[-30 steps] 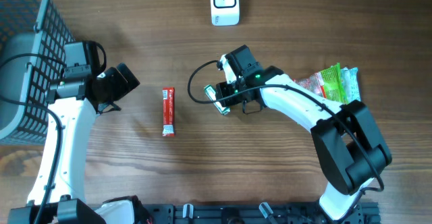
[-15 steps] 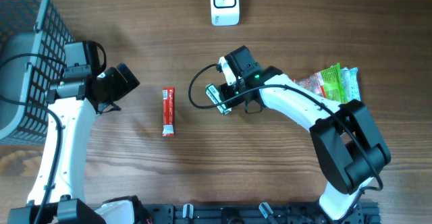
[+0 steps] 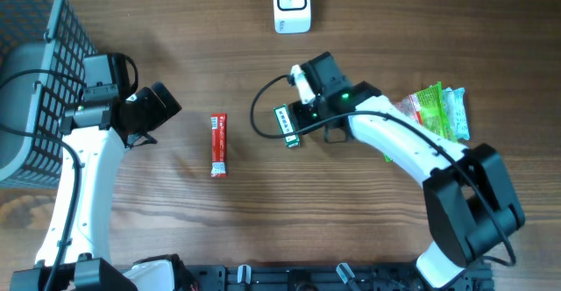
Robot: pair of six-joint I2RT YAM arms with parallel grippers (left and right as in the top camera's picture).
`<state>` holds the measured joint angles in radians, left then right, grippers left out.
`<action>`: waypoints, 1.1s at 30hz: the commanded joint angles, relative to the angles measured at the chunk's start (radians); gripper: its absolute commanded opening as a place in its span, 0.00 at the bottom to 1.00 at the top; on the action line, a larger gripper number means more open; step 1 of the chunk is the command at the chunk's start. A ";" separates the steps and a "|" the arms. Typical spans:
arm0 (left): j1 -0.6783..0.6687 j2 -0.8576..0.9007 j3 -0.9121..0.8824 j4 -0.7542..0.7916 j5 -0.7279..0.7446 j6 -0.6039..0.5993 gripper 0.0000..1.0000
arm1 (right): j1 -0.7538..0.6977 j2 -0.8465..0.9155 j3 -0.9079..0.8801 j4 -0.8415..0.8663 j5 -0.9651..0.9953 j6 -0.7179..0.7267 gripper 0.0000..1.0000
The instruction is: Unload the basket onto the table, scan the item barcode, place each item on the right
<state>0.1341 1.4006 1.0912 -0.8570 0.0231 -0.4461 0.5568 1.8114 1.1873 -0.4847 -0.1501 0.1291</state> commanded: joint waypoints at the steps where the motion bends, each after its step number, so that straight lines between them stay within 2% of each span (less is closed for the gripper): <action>1: 0.005 -0.004 0.008 0.001 -0.014 0.009 1.00 | 0.084 -0.008 -0.031 0.040 0.089 0.109 0.49; 5: 0.005 -0.004 0.008 0.001 -0.014 0.009 1.00 | 0.166 0.034 -0.038 0.027 0.267 0.110 0.53; 15: 0.005 -0.004 0.008 0.001 -0.014 0.009 1.00 | 0.177 0.100 -0.038 0.016 0.291 0.105 0.55; 18: 0.005 -0.004 0.008 0.001 -0.014 0.009 1.00 | 0.177 0.109 -0.051 0.016 0.363 0.106 0.55; 25: 0.005 -0.004 0.008 0.001 -0.014 0.009 1.00 | 0.177 0.114 -0.057 0.079 0.281 -0.081 0.55; 27: 0.005 -0.004 0.008 0.001 -0.014 0.009 1.00 | 0.177 0.114 -0.057 0.115 0.280 -0.088 0.53; 29: 0.005 -0.004 0.008 0.001 -0.014 0.009 1.00 | 0.177 0.114 -0.058 0.114 0.266 -0.089 0.47; 33: 0.005 -0.004 0.008 0.001 -0.014 0.009 1.00 | 0.177 0.114 -0.083 0.118 0.262 -0.100 0.46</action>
<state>0.1341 1.4006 1.0912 -0.8570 0.0231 -0.4461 0.7307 1.9034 1.1309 -0.3721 0.1310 0.0528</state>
